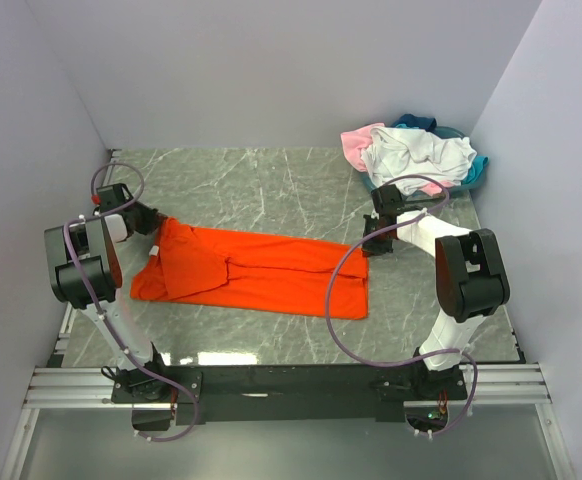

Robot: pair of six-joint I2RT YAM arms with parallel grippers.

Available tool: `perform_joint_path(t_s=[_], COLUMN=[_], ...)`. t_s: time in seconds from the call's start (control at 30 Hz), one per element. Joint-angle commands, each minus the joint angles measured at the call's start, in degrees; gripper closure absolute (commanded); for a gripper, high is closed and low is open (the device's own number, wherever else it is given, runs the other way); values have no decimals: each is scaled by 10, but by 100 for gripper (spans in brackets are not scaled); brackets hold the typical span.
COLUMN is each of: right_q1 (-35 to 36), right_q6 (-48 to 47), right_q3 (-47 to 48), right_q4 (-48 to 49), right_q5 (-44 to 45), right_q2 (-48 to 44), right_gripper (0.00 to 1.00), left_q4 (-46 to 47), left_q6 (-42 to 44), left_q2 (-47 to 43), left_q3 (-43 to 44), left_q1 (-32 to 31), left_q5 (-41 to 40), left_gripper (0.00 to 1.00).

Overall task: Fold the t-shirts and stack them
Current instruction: Fold the tshirt

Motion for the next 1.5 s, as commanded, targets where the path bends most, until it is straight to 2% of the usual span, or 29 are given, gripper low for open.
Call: perform_joint_path(t_s=[0.0,0.1,0.47,1.03,1.47], right_q1=[-3,-3,-4,-4,-3], right_q6=[-2,-2,17,34,34], right_q3=[8,6,-4,-7,1], right_q4=[-15,-17,-40,-65,-77], right_q5=[-1,5,36,74,71], right_q2=[8,4,-11,-30,-28], right_gripper=[100,100,100,100,100], left_q4=[18,20,11,-10,-30], left_q6=[7,2,6,43,84], left_q2=[-1,4,26,43,100], left_q3=[11,17,66,76,112], left_q1=[-2,-3,2,20,21], left_q5=[13,19,6,-34,-45], left_gripper=[92,100,100,100,100])
